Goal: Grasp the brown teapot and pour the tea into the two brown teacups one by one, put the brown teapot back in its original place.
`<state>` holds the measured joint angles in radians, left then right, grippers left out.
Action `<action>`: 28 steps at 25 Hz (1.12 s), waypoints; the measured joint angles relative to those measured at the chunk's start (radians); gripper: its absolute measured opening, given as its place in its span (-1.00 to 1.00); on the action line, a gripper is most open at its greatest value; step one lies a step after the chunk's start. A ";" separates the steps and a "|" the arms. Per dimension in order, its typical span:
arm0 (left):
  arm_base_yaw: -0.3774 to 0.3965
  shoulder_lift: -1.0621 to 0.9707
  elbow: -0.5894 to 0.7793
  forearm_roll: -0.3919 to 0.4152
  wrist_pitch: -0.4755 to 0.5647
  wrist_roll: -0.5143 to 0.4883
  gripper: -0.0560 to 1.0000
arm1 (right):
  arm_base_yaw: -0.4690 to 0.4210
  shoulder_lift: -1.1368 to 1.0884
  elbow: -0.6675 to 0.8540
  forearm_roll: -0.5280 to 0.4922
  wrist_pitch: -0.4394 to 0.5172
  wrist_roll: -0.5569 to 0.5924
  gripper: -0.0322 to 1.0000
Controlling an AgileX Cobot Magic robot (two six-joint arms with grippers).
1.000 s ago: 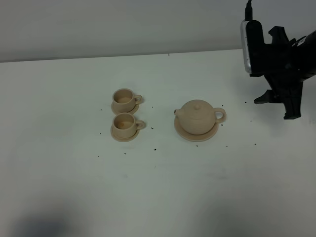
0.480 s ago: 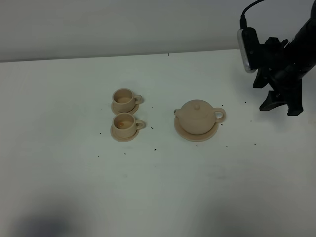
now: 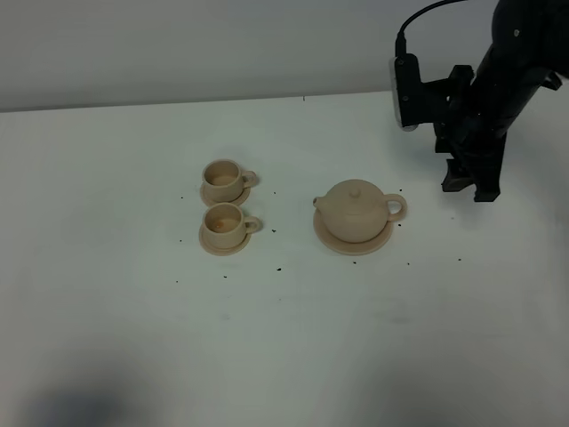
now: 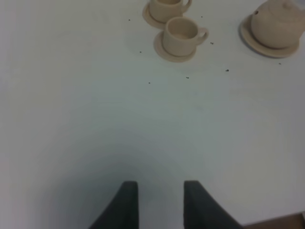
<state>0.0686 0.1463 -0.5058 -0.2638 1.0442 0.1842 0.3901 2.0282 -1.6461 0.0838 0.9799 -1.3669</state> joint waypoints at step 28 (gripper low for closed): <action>0.000 0.000 0.000 0.000 0.000 0.000 -0.41 | 0.081 0.076 0.000 -0.017 -0.082 -0.021 0.05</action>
<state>0.0686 0.1463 -0.5058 -0.2638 1.0442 0.1839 0.4711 2.1047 -1.6461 0.0668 0.8979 -1.3882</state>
